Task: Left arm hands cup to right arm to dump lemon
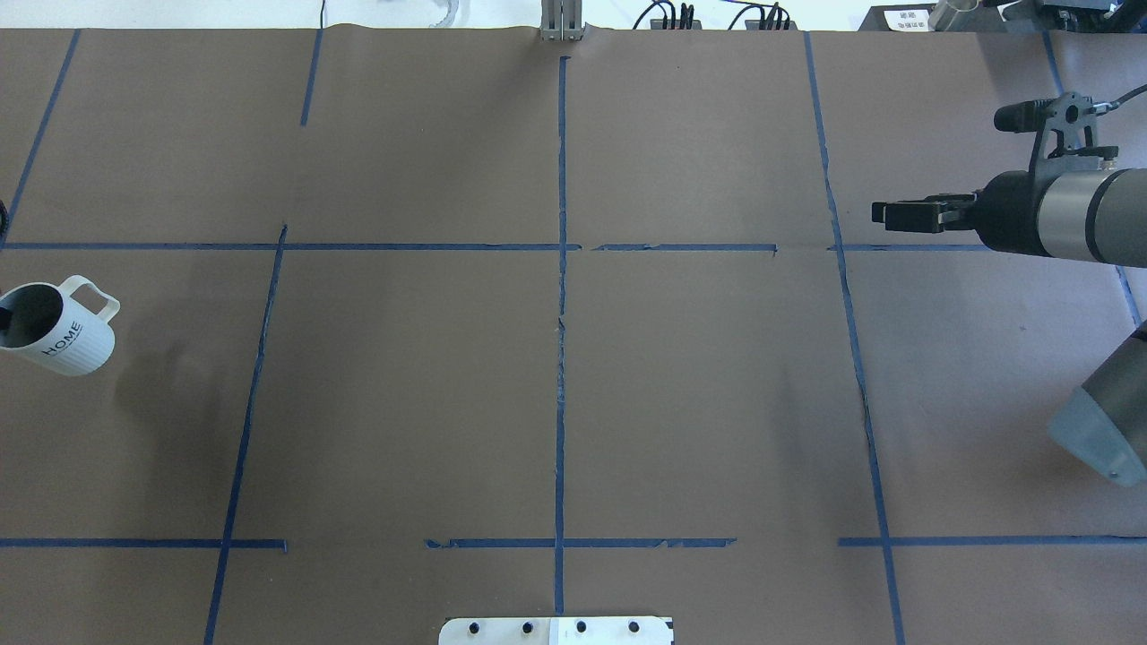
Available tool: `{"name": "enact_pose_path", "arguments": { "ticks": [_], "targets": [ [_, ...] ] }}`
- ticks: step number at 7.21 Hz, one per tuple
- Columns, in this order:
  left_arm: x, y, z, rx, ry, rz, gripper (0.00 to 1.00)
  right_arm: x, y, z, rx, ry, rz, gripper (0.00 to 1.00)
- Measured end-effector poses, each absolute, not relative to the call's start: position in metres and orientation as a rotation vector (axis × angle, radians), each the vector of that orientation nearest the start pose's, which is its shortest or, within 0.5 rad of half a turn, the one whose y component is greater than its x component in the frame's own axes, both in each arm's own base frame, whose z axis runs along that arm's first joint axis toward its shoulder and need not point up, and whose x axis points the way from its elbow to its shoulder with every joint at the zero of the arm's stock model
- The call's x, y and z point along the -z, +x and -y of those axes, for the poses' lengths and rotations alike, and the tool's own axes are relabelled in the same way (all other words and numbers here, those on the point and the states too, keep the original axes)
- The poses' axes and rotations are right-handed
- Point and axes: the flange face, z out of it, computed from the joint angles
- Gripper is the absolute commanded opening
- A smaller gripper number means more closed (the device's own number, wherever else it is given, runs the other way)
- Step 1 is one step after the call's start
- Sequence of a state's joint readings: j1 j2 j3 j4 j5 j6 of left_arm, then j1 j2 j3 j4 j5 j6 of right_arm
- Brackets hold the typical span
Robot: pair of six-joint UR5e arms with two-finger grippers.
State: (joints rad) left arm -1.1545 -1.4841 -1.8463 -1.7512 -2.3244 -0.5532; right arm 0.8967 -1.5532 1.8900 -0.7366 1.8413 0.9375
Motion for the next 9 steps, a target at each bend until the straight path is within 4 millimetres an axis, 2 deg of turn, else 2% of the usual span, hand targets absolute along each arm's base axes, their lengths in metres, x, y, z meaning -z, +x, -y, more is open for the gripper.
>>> {"name": "enact_pose_path", "arguments": {
  "ticks": [2, 3, 4, 5, 6, 7, 9],
  "targets": [
    [-0.557, 0.135, 0.460, 0.094, -0.054, -0.853, 0.04, -0.403, -0.229, 0.460, -0.071, 0.624, 1.007, 1.00],
    [-0.569, 0.138, 0.463, 0.128, -0.047, -0.870, 0.13, -0.403, -0.229, 0.460, -0.071, 0.621, 1.007, 1.00],
    [-0.576, 0.141, 0.464, 0.155, -0.047, -0.883, 0.17, -0.402, -0.229, 0.460, -0.071, 0.619, 1.006, 1.00],
    [-0.579, 0.148, 0.463, 0.173, -0.058, -0.888, 0.33, -0.402, -0.229, 0.460, -0.072, 0.613, 1.003, 1.00],
    [-0.579, 0.156, 0.461, 0.189, -0.075, -0.889, 0.59, -0.402, -0.229, 0.460, -0.070, 0.603, 1.001, 1.00],
    [-0.578, 0.162, 0.460, 0.210, -0.091, -0.888, 1.00, -0.400, -0.229, 0.459, -0.067, 0.596, 1.006, 1.00],
    [-0.570, 0.165, 0.460, 0.230, -0.095, -0.894, 1.00, -0.395, -0.228, 0.457, -0.066, 0.594, 1.017, 1.00]
  ]
}}
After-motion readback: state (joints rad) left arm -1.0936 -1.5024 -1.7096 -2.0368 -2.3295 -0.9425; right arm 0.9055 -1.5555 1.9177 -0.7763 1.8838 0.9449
